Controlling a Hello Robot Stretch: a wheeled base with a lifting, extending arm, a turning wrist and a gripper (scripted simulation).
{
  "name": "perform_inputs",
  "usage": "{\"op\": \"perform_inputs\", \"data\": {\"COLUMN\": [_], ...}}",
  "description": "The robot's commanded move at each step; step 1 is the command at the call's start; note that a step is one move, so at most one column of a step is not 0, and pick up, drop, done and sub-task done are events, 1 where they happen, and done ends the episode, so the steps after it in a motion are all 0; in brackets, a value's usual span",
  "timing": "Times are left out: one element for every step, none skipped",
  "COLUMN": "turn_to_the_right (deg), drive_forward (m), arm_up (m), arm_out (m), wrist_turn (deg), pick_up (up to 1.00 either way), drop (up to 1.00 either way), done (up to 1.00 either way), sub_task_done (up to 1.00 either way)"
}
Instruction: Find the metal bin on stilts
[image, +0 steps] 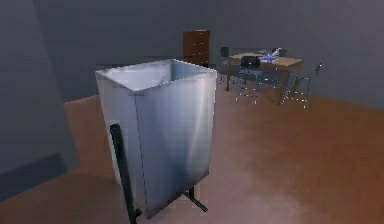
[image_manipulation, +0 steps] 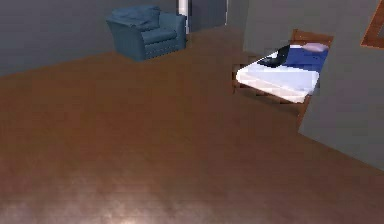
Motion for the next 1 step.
{"op": "perform_inputs", "data": {"turn_to_the_right": [0.0], "drive_forward": [0.0], "arm_up": [0.0], "arm_out": [0.0], "wrist_turn": [0.0], "pick_up": [0.0], "drop": [0.0], "done": [1.0], "sub_task_done": [0.0]}}
